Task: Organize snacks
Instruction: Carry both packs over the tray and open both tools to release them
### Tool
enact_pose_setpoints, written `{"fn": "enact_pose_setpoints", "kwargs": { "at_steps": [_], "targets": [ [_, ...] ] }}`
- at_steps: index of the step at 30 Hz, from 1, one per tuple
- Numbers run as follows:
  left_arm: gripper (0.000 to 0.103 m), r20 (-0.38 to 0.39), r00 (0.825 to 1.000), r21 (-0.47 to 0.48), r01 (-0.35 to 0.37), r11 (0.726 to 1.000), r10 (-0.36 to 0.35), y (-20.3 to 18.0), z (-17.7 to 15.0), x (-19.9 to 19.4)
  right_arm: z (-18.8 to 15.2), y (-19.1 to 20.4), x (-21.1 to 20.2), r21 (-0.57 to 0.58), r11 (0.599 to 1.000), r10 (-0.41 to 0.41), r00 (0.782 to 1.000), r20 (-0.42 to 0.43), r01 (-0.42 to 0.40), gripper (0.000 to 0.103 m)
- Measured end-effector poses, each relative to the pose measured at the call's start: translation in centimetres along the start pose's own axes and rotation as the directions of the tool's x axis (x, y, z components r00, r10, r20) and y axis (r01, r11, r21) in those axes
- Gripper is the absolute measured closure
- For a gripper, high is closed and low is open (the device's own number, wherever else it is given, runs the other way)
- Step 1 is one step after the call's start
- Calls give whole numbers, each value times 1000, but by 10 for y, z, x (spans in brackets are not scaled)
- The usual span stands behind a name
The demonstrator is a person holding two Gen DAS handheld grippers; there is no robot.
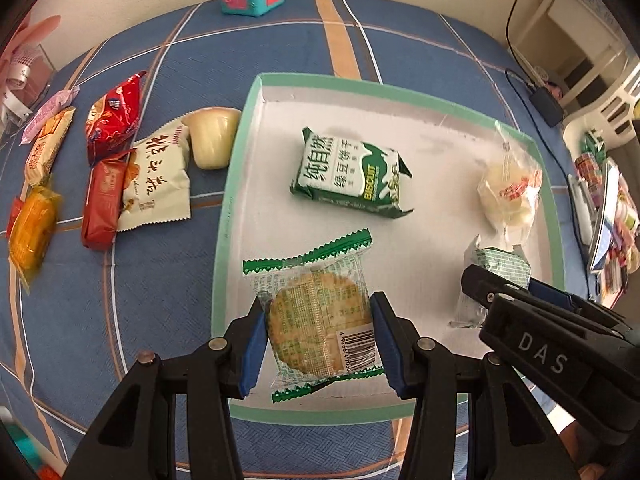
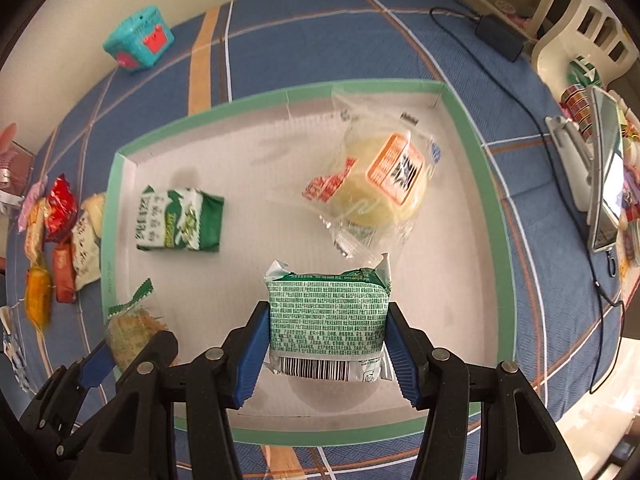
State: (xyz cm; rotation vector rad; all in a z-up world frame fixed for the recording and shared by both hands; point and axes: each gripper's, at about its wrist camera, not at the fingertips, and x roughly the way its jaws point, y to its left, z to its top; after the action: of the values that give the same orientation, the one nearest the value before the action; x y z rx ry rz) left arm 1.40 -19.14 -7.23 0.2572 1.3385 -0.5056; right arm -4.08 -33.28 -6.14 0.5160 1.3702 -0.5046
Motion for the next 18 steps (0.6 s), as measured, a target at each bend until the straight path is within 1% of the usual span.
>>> {"fn": "enact_pose_setpoints", "kwargs": {
  "at_steps": [11, 18],
  "targets": [
    [52, -55, 998, 4, -17, 1000, 18, -1, -1, 25, 0, -4, 11, -7, 1000, -10, 1000, -19, 10, 43],
    [52, -54, 998, 7, -24, 1000, 24, 0, 2, 31, 1, 2, 15, -14, 1000, -21, 1000, -21, 20, 42]
  ]
}}
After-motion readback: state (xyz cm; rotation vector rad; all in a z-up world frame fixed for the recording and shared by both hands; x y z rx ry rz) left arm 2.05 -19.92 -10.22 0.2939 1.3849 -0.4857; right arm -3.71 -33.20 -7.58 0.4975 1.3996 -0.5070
